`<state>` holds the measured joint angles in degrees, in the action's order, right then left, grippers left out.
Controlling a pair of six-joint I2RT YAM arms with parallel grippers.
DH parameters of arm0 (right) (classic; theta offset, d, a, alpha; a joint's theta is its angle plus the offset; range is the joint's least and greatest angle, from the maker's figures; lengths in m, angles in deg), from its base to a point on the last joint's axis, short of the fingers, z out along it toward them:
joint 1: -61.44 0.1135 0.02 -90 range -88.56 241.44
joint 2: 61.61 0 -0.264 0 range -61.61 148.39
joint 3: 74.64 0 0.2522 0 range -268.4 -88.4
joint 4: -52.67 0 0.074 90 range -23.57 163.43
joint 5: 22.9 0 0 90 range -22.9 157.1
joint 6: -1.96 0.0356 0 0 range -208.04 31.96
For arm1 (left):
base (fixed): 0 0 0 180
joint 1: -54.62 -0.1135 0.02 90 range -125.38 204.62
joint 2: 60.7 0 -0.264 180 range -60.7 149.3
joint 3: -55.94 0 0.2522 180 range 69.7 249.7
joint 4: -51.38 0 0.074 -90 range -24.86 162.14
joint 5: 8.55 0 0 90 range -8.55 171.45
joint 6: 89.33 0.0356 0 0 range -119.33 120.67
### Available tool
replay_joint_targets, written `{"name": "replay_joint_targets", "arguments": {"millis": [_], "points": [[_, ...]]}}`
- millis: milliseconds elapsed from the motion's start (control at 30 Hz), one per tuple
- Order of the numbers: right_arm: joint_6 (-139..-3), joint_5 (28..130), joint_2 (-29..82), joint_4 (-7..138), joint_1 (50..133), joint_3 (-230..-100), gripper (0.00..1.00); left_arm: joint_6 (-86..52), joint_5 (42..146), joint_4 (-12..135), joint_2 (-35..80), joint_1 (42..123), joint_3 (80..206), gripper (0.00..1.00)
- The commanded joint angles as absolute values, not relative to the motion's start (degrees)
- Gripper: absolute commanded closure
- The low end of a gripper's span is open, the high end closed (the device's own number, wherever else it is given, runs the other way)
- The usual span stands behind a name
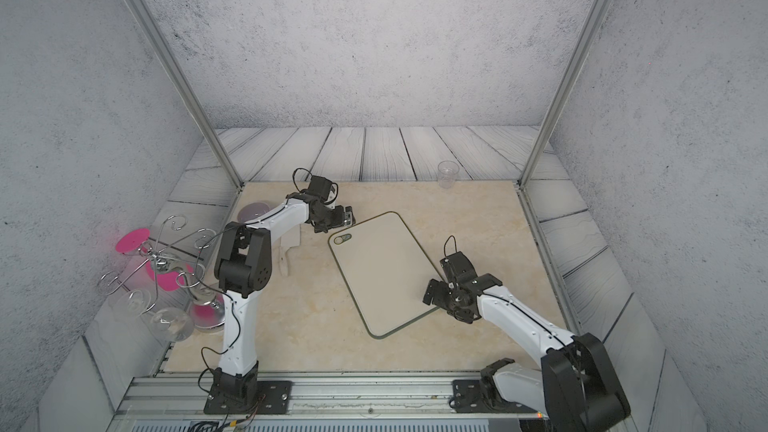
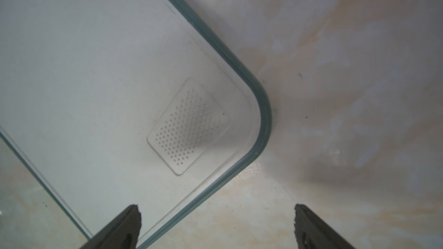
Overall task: Align the knife with the edge of the cutting board
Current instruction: Adjust the work surface at the center of the board.
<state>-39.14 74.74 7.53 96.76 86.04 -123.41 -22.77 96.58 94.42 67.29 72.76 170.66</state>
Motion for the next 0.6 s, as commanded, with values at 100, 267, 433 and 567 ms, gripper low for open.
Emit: {"name": "replay_joint_targets", "arguments": {"millis": [100,267,433,567], "points": [[-35.74,80.78,12.79,88.21,86.38,-121.58,0.01,-23.11,100.64,94.58,67.59,73.26,168.86,0.0],[-36.63,81.71,17.38,86.46,86.36,-123.99,0.01,-23.56,103.41,94.31,67.04,73.32,166.37,0.0],[-39.17,78.58,20.56,88.84,86.14,-128.52,0.01,-24.1,103.78,94.77,65.23,73.34,163.13,0.0],[-41.44,78.19,24.67,88.91,84.96,-132.84,0.01,-24.96,103.03,93.88,61.48,73.35,158.52,0.0]]}}
